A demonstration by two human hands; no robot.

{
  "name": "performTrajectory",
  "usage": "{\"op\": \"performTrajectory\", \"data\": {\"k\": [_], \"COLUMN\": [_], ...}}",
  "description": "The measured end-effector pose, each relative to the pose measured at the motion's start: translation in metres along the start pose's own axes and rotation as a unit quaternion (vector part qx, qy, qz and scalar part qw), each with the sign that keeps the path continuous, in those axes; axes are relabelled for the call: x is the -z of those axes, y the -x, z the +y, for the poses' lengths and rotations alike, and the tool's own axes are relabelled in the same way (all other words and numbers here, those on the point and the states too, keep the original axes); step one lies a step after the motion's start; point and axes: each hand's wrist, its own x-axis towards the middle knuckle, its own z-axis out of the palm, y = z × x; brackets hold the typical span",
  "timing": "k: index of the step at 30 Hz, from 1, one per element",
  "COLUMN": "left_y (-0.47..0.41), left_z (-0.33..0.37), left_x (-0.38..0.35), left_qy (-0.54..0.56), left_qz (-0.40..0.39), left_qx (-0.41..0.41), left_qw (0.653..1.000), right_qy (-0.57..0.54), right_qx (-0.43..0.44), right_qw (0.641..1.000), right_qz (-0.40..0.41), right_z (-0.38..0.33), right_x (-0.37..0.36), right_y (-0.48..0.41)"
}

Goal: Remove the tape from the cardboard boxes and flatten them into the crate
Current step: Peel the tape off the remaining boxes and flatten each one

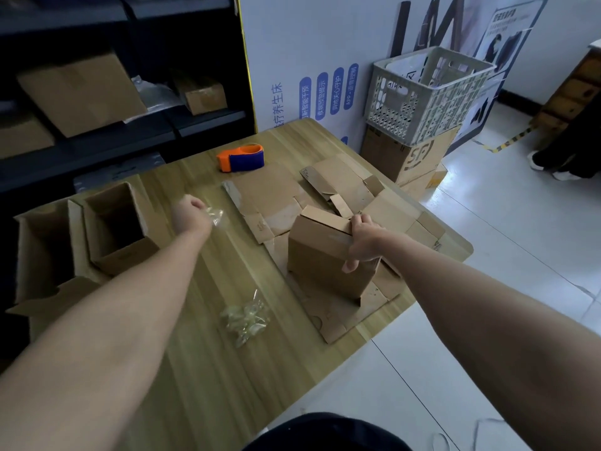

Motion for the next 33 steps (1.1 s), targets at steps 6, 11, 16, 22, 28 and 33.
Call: {"op": "performTrajectory", "data": {"k": [6, 11, 16, 22, 28, 33], "left_y": [0.045, 0.101, 0.132, 0.125, 0.114, 0.101], "left_z": [-0.021, -0.08, -0.117, -0.113, -0.108, -0.1], "left_x": [-0.006, -0.025, -0.032, -0.027, -0.029, -0.02], "left_qy": [-0.012, -0.166, -0.219, -0.19, -0.16, -0.096], "left_qz": [-0.168, -0.275, -0.37, -0.399, -0.329, -0.284], "left_qx": [-0.128, -0.18, -0.193, -0.126, -0.067, 0.053], "left_qw": [0.977, 0.93, 0.882, 0.888, 0.928, 0.952], "right_qy": [0.046, 0.065, 0.065, 0.072, 0.065, 0.068], "right_qx": [-0.025, -0.034, -0.037, -0.04, -0.041, -0.041], "right_qw": [0.998, 0.997, 0.997, 0.996, 0.997, 0.996], "right_qz": [-0.036, -0.036, -0.033, -0.034, -0.031, -0.034], "right_z": [-0.015, -0.018, -0.019, -0.021, -0.019, -0.018], "right_x": [0.007, 0.006, 0.005, 0.005, 0.003, 0.003], "right_y": [0.0, 0.004, 0.006, 0.006, 0.005, 0.007]}}
